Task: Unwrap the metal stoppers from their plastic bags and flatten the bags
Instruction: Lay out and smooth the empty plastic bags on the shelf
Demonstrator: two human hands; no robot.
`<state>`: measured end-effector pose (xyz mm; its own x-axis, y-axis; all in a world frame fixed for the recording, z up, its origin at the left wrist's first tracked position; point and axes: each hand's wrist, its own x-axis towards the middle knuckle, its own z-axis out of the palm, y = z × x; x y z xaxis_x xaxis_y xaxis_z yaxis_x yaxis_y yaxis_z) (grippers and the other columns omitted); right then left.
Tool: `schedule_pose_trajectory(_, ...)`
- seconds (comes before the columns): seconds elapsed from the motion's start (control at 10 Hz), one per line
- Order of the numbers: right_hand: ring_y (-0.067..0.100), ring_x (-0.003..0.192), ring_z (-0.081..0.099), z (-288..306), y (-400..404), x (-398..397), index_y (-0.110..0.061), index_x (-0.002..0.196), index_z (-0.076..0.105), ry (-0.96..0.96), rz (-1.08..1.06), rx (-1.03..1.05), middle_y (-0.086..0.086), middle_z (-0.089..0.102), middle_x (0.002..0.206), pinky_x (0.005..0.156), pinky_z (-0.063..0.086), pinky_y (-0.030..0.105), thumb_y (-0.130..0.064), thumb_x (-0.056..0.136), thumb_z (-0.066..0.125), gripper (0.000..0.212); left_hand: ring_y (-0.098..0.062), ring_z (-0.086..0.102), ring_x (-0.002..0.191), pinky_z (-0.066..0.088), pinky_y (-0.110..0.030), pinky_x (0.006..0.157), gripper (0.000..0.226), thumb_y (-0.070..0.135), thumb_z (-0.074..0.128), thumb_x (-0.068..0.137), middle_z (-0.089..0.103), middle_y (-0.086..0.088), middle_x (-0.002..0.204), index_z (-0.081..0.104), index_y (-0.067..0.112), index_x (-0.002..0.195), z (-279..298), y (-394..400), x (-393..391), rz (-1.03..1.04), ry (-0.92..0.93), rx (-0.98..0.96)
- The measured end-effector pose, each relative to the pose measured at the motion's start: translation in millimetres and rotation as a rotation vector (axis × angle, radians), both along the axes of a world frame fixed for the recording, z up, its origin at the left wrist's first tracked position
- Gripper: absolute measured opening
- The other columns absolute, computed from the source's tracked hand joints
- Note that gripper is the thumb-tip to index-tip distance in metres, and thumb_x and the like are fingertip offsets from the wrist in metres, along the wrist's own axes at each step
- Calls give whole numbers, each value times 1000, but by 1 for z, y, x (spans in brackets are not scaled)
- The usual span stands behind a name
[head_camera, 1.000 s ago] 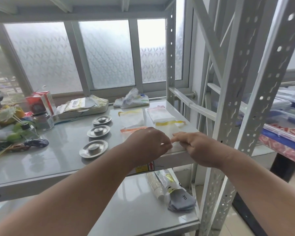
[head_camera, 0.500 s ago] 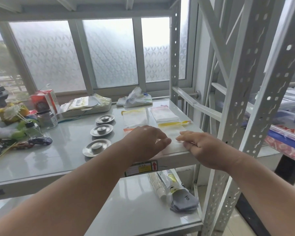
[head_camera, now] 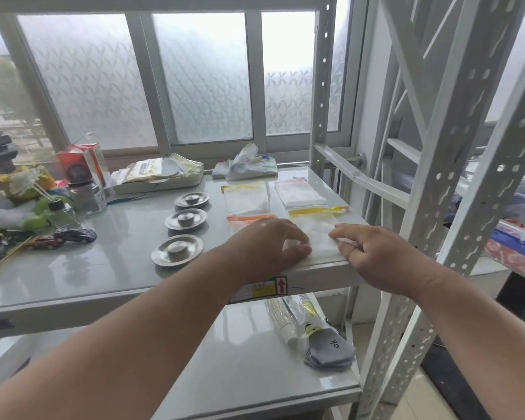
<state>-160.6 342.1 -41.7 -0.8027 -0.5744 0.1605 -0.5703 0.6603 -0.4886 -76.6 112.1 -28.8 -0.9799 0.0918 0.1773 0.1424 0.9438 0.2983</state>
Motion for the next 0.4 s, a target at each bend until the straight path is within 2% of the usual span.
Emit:
schedule_pose_trajectory(0.1, 22, 145, 49, 0, -1, 1, -34, 142, 64, 11, -8, 10, -10, 56, 157, 117, 33, 33, -36, 105, 53, 39, -18, 62, 135, 47, -42, 117, 39, 53, 60, 107, 72, 8, 146, 78, 32, 135, -2, -2, 0, 14, -2, 14)
schedule_pose_trajectory(0.2, 22, 140, 53, 1, -1, 4, -35, 140, 65, 12, -20, 8, -8, 59, 154, 111, 37, 33, -36, 105, 53, 38, -19, 62, 137, 46, -42, 118, 44, 54, 59, 107, 70, 7, 149, 76, 30, 140, -1, -1, 1, 20, 3, 10)
schedule_pose_trajectory(0.3, 22, 142, 51, 3, -2, 6, -35, 142, 64, -18, -28, -24, -7, 58, 155, 108, 35, 29, -36, 105, 53, 39, -17, 59, 143, 42, -36, 121, 50, 55, 57, 109, 66, 7, 156, 69, 28, 149, 1, -3, 5, 25, 30, 15)
schedule_pose_trajectory(0.4, 17, 147, 46, 8, -5, 16, -32, 145, 61, 20, -4, -127, -8, 56, 156, 114, 32, 29, -35, 105, 55, 41, -12, 56, 146, 40, -37, 124, 55, 60, 56, 107, 63, 11, 158, 63, 32, 154, 11, -10, 18, 29, 140, 18)
